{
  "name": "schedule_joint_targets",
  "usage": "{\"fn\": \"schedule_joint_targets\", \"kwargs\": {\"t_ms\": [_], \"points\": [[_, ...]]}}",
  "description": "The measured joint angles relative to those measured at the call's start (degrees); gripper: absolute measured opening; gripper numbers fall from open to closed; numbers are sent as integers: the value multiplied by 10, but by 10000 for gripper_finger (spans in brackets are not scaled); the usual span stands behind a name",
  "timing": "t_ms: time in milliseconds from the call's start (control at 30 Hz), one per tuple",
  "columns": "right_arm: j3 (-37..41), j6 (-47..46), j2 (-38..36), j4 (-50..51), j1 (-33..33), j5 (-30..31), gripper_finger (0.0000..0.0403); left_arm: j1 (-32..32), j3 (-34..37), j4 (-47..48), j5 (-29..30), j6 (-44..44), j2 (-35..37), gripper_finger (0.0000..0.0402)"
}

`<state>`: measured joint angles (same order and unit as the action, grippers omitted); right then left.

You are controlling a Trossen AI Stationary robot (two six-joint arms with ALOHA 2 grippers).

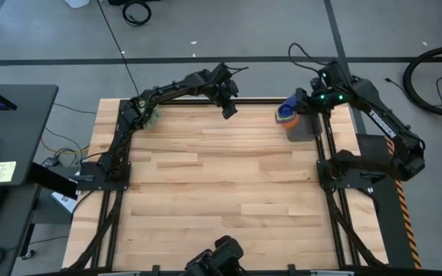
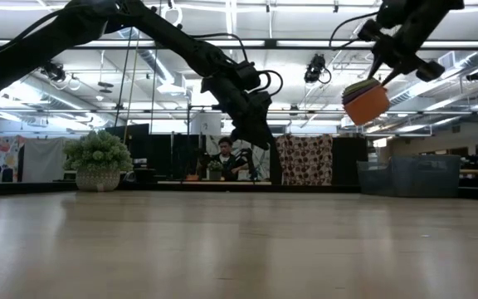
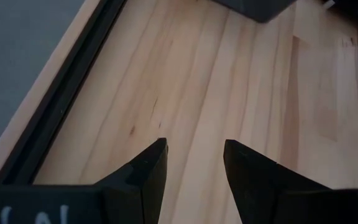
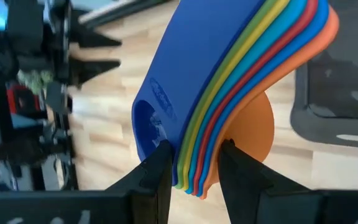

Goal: Nest measuring cups in basket
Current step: Put the nested measuring cups into the black bin

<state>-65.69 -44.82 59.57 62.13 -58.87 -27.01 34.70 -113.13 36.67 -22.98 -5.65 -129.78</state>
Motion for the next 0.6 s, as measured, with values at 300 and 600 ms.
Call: {"fn": "schedule_joint_targets", "kwargs": {"t_ms": [300,600], "points": [[153,-135,-99,-179,0,34,114,12,0,16,0,0,0,162],[253,-185,-148,-244,0,81,112,32,0,22,0,0,0,162]]}}
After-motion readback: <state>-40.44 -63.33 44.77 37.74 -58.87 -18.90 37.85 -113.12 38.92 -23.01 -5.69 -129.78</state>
